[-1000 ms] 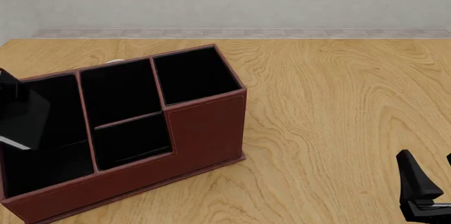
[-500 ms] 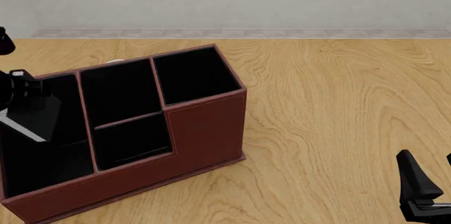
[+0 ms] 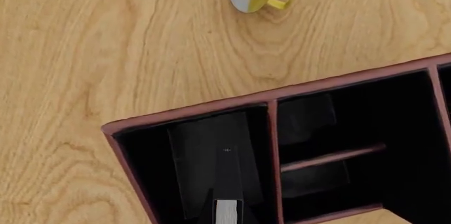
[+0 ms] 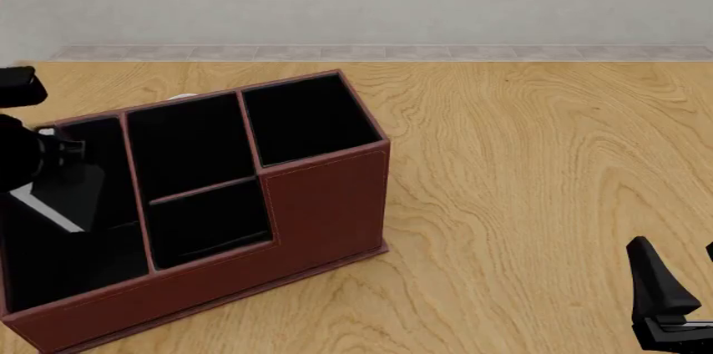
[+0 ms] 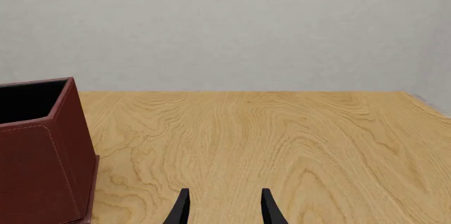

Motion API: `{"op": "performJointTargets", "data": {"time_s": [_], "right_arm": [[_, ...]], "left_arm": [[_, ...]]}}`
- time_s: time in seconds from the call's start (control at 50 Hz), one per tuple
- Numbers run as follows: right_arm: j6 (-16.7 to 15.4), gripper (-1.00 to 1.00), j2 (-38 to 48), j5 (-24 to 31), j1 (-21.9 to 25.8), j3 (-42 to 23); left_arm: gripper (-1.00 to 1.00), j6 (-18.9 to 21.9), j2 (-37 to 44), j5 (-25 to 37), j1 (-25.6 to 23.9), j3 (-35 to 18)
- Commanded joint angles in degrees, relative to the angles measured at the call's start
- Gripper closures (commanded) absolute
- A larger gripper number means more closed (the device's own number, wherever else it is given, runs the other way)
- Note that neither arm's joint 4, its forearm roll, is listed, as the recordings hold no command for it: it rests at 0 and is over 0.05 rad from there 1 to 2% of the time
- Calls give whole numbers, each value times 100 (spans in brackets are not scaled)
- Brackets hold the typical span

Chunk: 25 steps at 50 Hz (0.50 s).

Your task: Pick up the book and place it in the left compartment of the caddy.

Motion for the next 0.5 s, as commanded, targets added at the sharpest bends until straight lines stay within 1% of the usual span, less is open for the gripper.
{"op": "performJointTargets", "data": {"time_s": [0.02,0.24,0.5], "right_arm": [[0,-100,-6,-2,1,8],[1,-100,-6,-2,1,8],[1,-100,-6,-2,-1,8]], "left_arm": [[100,112,23,-190,25,176],[100,75,66,-237,22,171],[100,55,229,-492,23,313]]}}
